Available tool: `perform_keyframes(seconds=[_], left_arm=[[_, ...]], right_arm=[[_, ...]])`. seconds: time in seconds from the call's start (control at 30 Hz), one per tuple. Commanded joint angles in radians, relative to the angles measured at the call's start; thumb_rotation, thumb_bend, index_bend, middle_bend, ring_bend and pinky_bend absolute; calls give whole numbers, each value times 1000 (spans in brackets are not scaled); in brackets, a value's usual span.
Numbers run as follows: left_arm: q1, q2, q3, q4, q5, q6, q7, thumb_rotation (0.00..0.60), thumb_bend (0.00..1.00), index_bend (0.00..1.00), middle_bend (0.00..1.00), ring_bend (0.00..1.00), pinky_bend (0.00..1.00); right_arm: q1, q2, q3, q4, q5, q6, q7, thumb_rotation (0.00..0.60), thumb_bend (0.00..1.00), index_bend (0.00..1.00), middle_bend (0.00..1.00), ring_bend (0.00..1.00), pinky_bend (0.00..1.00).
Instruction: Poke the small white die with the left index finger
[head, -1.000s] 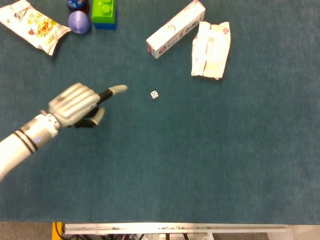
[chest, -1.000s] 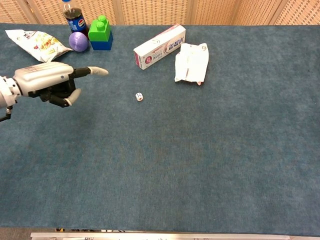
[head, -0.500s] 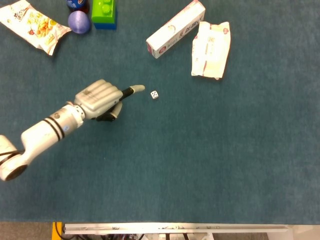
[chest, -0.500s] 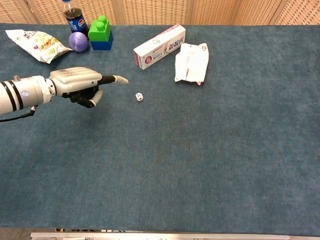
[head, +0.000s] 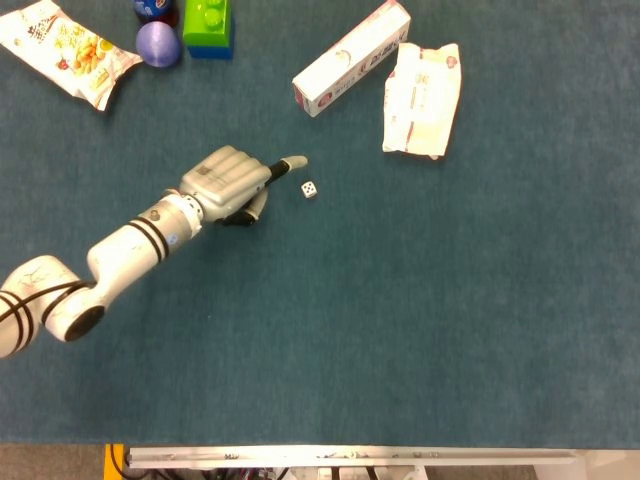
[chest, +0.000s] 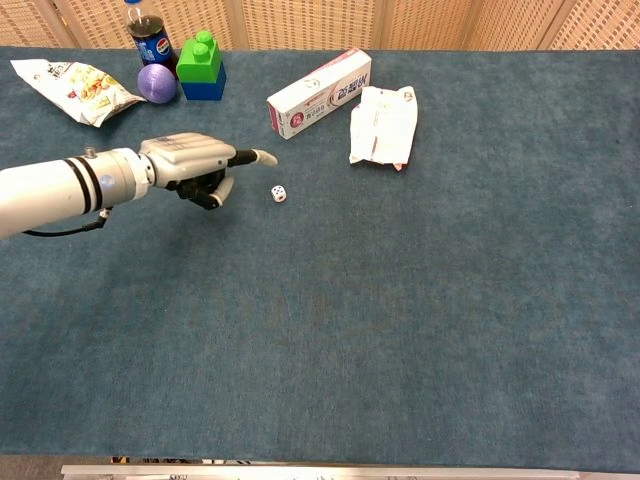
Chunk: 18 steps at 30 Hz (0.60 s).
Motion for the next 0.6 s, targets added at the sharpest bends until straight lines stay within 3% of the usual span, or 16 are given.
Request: perform_keyframes(seconds=[0.03,0.6], left_arm=[[-14,-15,-6,-3,-22,-15,28,600,830,0,1000,1000,1000],[-45,-46,-5,-45,-150,-62,206,600,828,20,1000,1000,1000]], right_arm=[[1,-1,0,3,2,-3,2,600,326,256,362,300,326],[-5,-3,-2,22,9,-6,20,600,325,256,362,300,326]])
